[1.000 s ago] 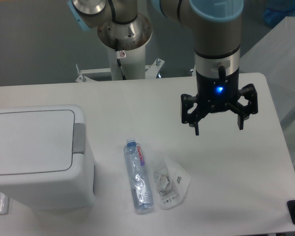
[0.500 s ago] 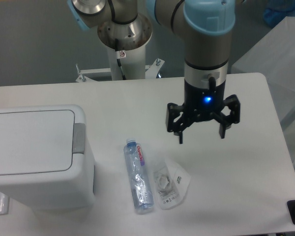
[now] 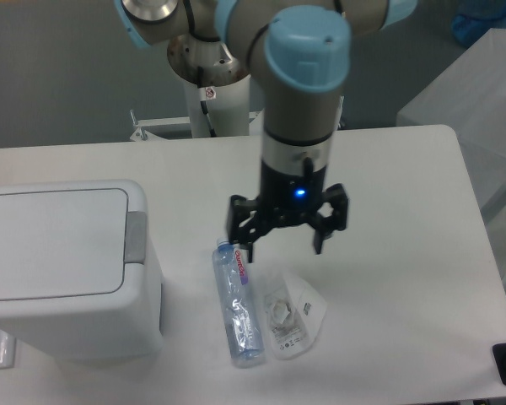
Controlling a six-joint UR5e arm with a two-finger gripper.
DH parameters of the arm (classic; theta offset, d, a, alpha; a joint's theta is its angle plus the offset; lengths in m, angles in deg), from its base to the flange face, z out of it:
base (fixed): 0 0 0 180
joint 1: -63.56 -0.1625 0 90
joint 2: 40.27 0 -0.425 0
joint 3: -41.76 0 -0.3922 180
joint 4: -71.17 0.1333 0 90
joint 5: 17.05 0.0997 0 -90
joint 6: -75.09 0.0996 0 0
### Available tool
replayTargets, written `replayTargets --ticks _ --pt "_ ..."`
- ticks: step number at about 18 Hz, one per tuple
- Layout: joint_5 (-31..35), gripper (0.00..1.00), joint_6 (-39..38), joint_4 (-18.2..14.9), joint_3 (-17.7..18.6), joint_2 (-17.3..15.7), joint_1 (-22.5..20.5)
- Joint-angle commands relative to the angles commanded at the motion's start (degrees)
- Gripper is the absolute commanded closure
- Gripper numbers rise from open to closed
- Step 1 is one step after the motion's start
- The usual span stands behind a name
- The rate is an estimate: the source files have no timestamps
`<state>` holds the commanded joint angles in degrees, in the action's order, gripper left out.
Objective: Open the trash can
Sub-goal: 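Move the open gripper over to the white trash can's lid edge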
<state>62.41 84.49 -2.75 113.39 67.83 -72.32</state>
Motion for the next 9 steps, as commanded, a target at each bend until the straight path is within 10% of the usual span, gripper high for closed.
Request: replayTargets --ticks 9 --pt "-3.96 0.00 -1.23 -0.35 1.14 -1.49 2.20"
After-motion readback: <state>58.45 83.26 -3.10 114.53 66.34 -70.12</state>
